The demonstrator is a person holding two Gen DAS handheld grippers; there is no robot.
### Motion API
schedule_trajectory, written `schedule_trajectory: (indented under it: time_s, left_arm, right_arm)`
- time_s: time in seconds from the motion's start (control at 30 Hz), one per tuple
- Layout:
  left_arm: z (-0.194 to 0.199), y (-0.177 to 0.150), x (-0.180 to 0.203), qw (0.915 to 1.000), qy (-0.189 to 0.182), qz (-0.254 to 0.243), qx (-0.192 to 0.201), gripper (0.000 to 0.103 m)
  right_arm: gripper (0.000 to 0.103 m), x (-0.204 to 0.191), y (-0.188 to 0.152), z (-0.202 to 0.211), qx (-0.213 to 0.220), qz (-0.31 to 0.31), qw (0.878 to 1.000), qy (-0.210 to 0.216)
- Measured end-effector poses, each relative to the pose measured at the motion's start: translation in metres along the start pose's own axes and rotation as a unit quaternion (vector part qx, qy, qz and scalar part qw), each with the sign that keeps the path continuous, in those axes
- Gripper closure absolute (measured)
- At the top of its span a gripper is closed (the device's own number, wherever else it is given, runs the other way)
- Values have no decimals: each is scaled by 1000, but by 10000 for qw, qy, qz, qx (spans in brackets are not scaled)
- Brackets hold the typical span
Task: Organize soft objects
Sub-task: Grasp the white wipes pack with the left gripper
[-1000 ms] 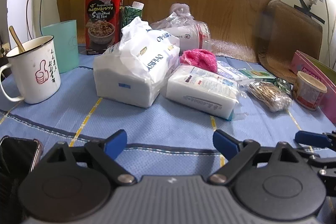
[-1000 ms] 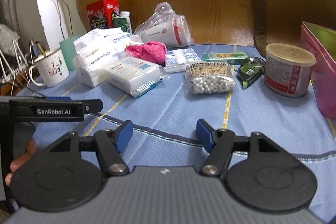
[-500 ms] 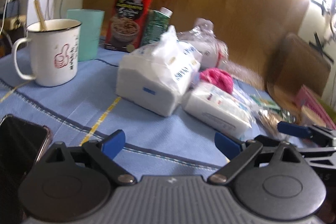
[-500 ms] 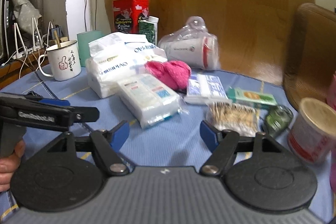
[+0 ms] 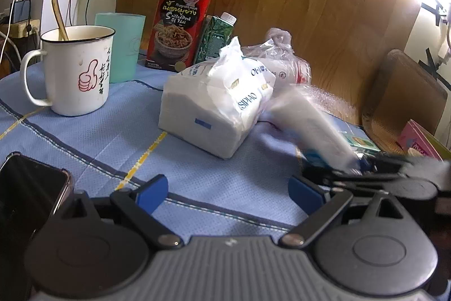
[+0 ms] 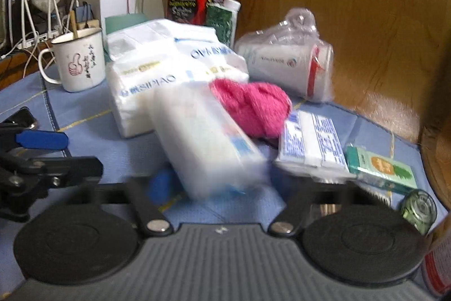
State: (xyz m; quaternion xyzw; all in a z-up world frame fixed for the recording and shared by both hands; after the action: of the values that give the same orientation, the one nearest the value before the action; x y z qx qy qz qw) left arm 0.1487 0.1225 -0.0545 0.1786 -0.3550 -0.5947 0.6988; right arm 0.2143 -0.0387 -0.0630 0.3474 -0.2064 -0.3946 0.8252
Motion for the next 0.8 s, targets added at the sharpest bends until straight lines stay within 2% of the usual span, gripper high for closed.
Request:
schedule_trajectory:
  time_s: [0.03,0.07,0.1,0.3,0.33,0.4,0.47,0.5,0.57,0.6,0.63,0.73,0.8]
  left_arm:
    - [0,0,0,10000,-20,13,3,7]
    - [1,0,0,10000,-49,26,8,6]
    - [2,0,-1,9999,-93,38,29,6]
    - [14,-5,15,9973,-694,-196,124,3]
    - [16,-7,22,9961,-837,-257,104,1]
    - [21,-13,41,9903,-1379,-156,-57,0]
    - [21,-21,65,9795,-1976,-80,-385,0]
    - [21,-24,80,9740,-2194,-117,-542,0]
    - [22,-33,112,9655,-2468,-392,-737,0]
    - [23,-38,129,9616,-2561,-568,-810,0]
    - [24,-44,145,9574,-2636,-758,-898,1]
    - [25,-60,188,9447,-2805,-1246,-1158,1]
    - [26,-71,210,9373,-2867,-1498,-1299,3]
  right_arm:
    - [62,3,-5,3,-31,-80,10000,-4]
    - [66,5,-11,10,-50,-197,9998,-12]
    - [74,7,-20,17,-93,-319,9994,-7]
    - [78,15,-88,82,75,-868,9962,10]
    - [78,18,-99,92,100,-911,9956,-186]
    - [78,28,-124,116,162,-836,9923,-895]
    - [77,35,-147,137,135,-612,9864,-1518]
    - [77,39,-159,147,72,-416,9796,-1965]
    - [61,48,-179,163,-120,-218,9645,-2630]
    - [43,51,-188,170,-210,-208,9607,-2759]
    - [30,51,-197,177,-251,-207,9609,-2749]
    - [13,49,-217,195,-230,-251,9640,-2635]
    - [13,48,-225,199,-208,-344,9677,-2490]
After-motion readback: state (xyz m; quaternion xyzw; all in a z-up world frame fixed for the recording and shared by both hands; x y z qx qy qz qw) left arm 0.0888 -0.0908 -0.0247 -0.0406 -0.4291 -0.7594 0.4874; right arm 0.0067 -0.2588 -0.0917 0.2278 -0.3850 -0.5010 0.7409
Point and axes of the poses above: each gripper's, at about its wrist camera, not at the fingertips, and z roughly against the way its jaws point, x to its right, y to its top, the point moved 9 cm from there along -z, roughly the way its jaws point, and after that the axes turned 12 degrees about -x, right-handed, at the moved point
